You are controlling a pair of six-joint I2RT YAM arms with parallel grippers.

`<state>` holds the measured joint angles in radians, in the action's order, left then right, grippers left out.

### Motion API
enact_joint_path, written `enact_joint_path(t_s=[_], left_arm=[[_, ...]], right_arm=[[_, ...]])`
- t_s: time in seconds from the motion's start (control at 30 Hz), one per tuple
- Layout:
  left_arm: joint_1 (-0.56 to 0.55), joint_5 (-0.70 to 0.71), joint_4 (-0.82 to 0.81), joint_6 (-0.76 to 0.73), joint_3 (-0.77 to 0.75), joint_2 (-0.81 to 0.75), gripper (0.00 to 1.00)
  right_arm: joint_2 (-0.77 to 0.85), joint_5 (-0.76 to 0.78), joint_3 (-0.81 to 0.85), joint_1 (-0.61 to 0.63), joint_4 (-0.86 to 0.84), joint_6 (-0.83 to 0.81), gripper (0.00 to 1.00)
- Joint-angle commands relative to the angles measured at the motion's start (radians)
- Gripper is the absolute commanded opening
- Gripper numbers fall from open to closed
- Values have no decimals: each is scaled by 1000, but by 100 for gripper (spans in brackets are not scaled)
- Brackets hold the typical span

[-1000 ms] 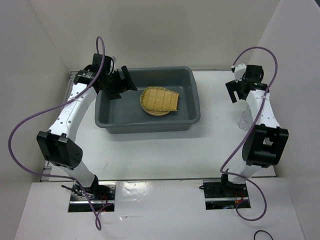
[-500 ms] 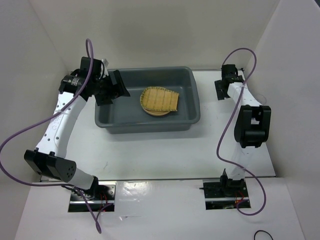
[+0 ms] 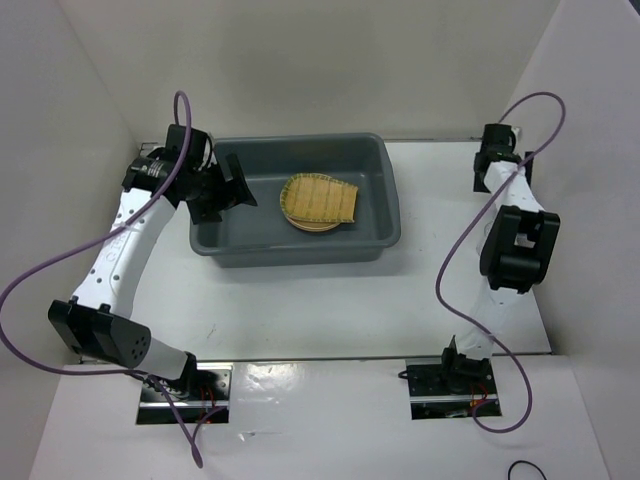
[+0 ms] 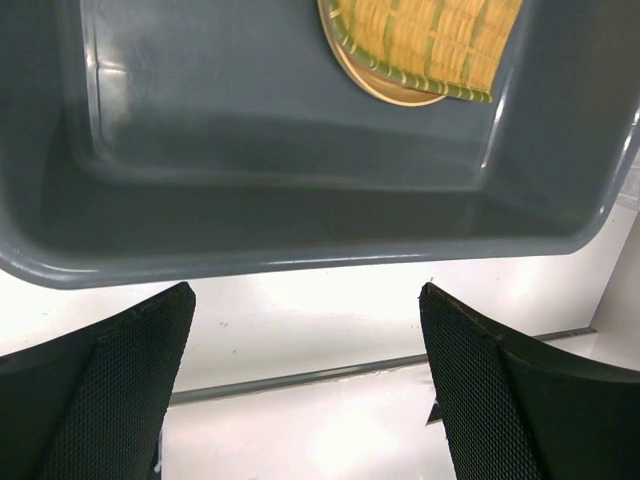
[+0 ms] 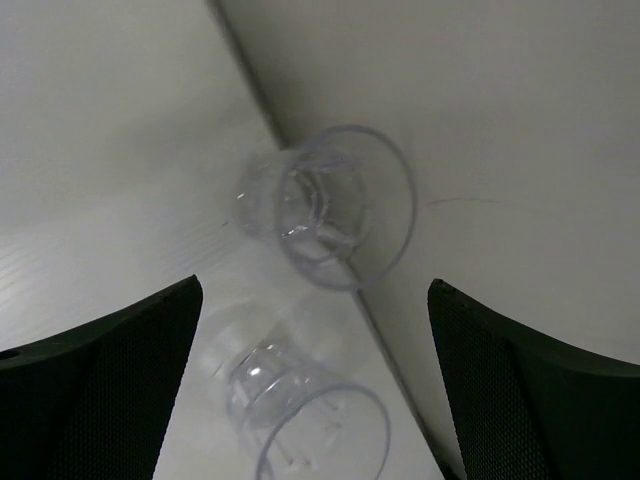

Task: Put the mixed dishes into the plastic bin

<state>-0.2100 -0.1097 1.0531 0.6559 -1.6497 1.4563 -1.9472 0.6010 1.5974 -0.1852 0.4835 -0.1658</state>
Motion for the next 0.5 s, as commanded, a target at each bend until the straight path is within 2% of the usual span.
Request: enact_joint_path(t_s=[0.0, 0.43, 0.47], left_arm=[[6, 10, -18, 30, 10, -42, 99], [6, 19, -8, 39, 1, -51, 99], [6, 19, -8, 39, 1, -51, 99]], right_arm=[[-58, -32, 70, -91, -13, 41, 98], [-164, -260, 145, -137, 12, 74, 98], [-173, -271, 154, -137, 12, 74, 95]])
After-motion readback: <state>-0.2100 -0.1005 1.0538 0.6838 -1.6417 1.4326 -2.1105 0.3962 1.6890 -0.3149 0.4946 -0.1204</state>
